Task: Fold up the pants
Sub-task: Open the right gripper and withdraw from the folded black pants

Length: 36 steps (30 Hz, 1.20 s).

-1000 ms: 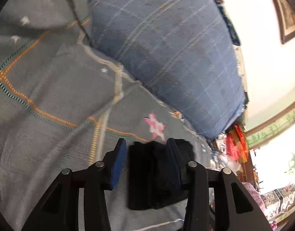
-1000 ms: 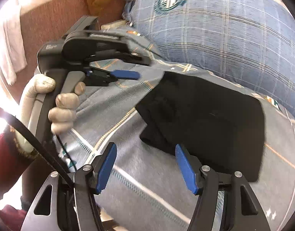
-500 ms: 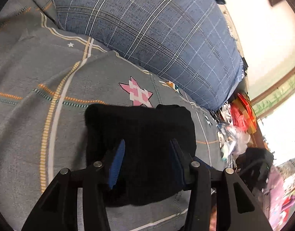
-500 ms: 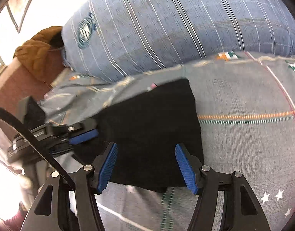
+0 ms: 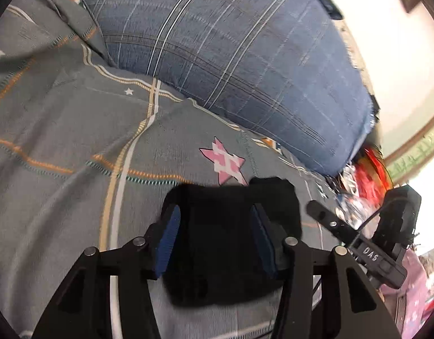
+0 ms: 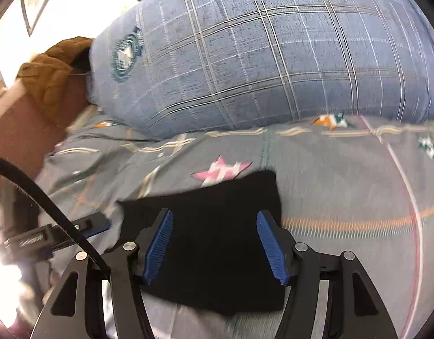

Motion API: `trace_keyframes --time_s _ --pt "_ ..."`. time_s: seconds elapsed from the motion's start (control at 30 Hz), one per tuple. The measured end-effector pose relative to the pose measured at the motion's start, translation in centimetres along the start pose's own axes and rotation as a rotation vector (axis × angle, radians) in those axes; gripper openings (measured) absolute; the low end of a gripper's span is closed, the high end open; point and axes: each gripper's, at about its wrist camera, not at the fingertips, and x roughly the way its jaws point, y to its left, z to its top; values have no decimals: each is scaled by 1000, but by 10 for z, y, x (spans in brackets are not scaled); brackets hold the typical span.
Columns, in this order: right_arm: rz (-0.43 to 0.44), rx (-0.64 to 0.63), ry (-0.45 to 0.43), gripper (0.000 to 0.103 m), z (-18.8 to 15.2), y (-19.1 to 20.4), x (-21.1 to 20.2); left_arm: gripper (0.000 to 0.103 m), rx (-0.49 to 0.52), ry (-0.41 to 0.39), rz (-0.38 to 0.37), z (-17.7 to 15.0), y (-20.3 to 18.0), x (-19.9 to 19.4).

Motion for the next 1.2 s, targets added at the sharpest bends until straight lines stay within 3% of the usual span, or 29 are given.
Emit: trace_keyframes --time_s 0.1,0.17,0.27,0.43,0.57,0.83,0.97,1.13,1.2 --pt "-21 26 80 67 6 -6 42 50 -39 67 32 0 8 31" --pt "-36 32 107 69 3 -10 58 52 -38 53 45 -2 9 34" --pt "-28 21 80 77 0 -7 57 55 -25 52 35 -3 9 32" --pt "5 46 -19 77 -6 -8 20 55 22 45 90 -9 -5 8" --pt "-25 66 -87 77 -33 -12 -22 55 74 -21 174 -31 -20 -27" --pt "-114 42 -140 77 -106 -3 -75 59 194 -180 341 -87 -63 -69" --pt "-140 34 -170 79 -129 7 -93 79 262 -286 455 -113 -84 -88" --pt "-170 65 -144 79 -148 9 -96 94 235 -389 502 -131 -93 -113" --pt "-183 61 -137 79 -152 10 -96 95 230 -431 519 -135 -96 -121"
